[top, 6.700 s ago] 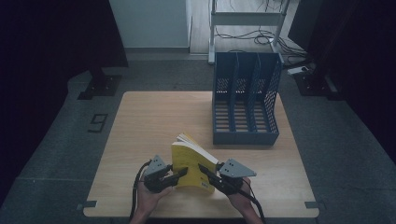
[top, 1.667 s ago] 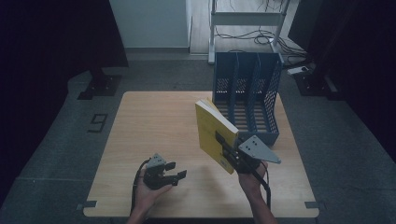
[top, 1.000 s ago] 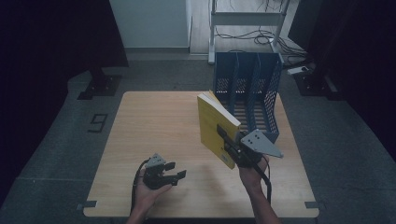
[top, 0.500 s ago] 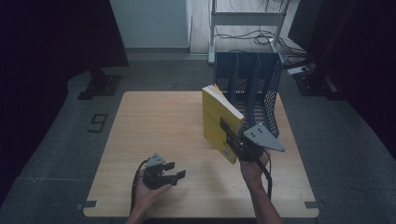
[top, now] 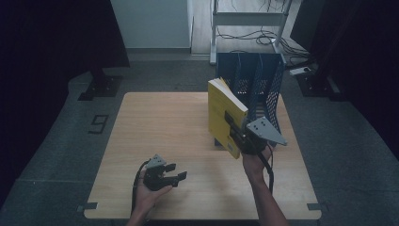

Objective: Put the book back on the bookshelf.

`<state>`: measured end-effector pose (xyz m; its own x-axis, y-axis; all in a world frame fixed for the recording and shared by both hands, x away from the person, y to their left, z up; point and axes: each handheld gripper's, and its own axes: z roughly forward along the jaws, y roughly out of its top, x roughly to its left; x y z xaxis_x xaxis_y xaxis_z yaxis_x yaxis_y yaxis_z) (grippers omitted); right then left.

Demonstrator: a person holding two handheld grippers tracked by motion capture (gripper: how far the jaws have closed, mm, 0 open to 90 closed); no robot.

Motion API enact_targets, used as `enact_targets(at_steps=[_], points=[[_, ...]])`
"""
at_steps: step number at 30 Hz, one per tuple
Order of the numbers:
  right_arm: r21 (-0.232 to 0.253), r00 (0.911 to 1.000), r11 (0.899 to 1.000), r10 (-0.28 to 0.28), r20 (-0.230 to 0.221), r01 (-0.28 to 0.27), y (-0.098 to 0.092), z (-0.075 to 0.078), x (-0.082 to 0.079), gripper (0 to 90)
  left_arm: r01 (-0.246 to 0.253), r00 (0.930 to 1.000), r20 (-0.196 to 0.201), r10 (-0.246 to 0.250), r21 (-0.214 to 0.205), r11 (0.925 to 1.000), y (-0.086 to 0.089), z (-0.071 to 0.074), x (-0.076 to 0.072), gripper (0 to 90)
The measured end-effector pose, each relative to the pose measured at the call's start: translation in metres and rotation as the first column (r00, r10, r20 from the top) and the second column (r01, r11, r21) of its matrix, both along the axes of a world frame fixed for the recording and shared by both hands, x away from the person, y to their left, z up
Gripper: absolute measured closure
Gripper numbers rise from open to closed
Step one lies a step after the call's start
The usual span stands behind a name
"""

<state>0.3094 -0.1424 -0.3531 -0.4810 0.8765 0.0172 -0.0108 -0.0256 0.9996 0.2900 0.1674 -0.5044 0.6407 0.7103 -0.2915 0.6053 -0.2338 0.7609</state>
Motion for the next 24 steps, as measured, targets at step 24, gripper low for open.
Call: enact_targets(at_steps=[24], points=[[-0.010, 0.9967, 0.997, -0.081, 0.001, 0.081, -0.009, 0.005, 0.022, 74.4, 0.002, 0.9999, -0.010, -0.002, 0.003, 1.0000, 0.000, -0.002, 0.001, 35.3]])
